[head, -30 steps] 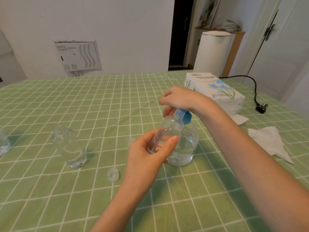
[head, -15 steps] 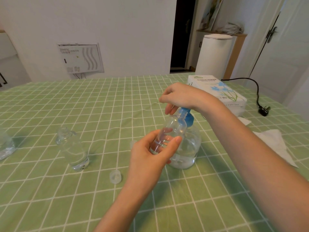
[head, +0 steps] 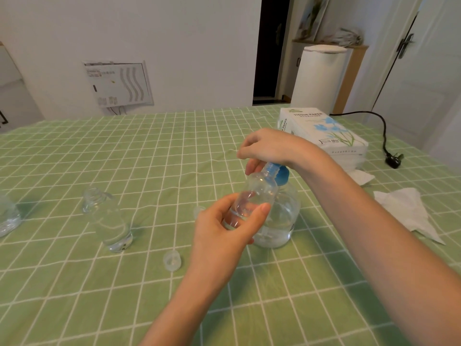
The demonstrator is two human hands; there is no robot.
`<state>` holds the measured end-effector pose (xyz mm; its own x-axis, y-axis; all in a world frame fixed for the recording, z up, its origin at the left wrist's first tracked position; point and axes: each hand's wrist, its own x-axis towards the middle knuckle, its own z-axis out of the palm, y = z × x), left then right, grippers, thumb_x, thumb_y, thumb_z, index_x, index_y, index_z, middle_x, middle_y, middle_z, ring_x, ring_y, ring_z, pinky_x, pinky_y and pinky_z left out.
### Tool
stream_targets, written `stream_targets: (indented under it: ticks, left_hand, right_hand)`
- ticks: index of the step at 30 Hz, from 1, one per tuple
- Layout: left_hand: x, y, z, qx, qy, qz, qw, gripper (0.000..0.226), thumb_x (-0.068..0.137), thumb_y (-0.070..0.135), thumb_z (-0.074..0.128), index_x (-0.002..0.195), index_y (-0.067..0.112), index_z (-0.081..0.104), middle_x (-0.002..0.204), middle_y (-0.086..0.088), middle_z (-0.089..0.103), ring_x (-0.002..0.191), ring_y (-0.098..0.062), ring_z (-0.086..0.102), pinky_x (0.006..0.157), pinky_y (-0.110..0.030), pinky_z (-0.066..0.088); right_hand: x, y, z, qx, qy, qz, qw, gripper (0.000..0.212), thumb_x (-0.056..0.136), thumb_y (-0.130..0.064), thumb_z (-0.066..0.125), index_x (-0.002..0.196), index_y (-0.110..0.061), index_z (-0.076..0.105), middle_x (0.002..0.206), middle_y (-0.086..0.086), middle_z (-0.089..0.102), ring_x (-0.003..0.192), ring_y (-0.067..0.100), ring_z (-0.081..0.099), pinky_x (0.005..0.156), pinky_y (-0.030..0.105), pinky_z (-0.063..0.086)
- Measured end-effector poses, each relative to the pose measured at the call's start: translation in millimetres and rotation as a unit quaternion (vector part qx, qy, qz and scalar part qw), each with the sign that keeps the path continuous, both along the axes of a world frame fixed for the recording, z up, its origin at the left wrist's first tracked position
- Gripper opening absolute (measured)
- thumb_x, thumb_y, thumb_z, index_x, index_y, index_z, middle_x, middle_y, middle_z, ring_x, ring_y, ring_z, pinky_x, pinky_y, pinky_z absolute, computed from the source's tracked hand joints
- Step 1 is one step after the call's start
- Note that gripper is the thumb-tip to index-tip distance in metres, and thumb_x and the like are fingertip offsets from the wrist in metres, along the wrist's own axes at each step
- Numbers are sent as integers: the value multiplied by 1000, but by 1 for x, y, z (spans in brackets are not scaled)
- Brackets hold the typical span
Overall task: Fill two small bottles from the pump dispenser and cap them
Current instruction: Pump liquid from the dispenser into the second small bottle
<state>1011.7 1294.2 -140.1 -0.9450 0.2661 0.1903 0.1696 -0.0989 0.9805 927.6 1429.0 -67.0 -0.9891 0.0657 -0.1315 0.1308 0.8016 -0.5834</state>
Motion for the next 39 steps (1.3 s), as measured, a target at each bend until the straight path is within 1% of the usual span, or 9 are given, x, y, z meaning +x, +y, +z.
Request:
stream_targets:
  ticks: [2,7,11,13,17,22,27,33,39]
  left_hand:
    - [0,0,0,4,-3,-4,1000,8,71,31,71,79,32,70,59,12,67,52,2,57,47,-10,45]
    - [0,1,1,7,9,3,1000,18,62,42,69,79,35,71,63,11,68,56,-3,58,49,-12,47]
    - [-1,3,2,11,13,8,1000,25,61,42,68,83,32,71,62,11,67,56,-4,57,49,-13,47]
    - [-2,3,2,11,13,12,1000,30,59,43,68,87,30,71,63,11,67,56,-5,57,48,-13,46]
    - [0,3,2,10,15,10,1000,18,60,41,68,77,34,71,60,11,66,55,-6,56,47,-13,46]
    - [0,3,1,4,4,8,1000,12,66,34,70,78,31,70,58,12,66,54,-2,57,47,-12,46]
    - [1,3,1,13,-1,11,1000,22,58,42,67,77,31,70,54,12,64,48,1,54,43,-9,41]
    - [0,4,2,16,6,9,1000,25,60,40,68,82,30,71,60,11,66,53,-2,58,47,-12,45]
    - [1,4,3,12,2,12,1000,27,61,40,68,86,28,71,55,11,64,50,0,55,45,-9,43]
  right_hand:
    - [0,1,0,-4,5,-4,1000,40,91,-26,54,121,2,57,104,17,71,111,38,59,100,49,45]
    - [3,1,7,9,26,-8,1000,34,92,-26,53,116,-3,61,90,7,73,104,30,65,95,44,49]
    - [2,1,11,21,26,-8,999,37,91,-27,52,117,0,60,104,15,71,106,32,64,93,44,48]
    - [0,0,10,22,15,-4,1000,35,92,-27,52,115,-1,62,105,15,71,105,31,65,92,42,48]
    - [-1,2,7,12,7,-5,1000,36,92,-26,52,117,-1,60,110,18,69,108,34,63,96,45,47]
    - [-1,1,0,5,-2,-7,1000,45,91,-21,52,126,7,51,122,27,57,114,42,54,100,53,43]
    - [-1,1,0,4,1,-11,1000,45,91,-23,52,125,6,53,120,26,60,114,41,56,100,53,44]
    - [-2,1,9,20,27,-11,999,42,91,-24,53,121,5,57,108,20,69,108,36,61,94,47,48]
    - [-2,0,8,4,12,-11,1000,42,91,-22,51,124,5,55,116,23,64,113,37,58,100,49,44]
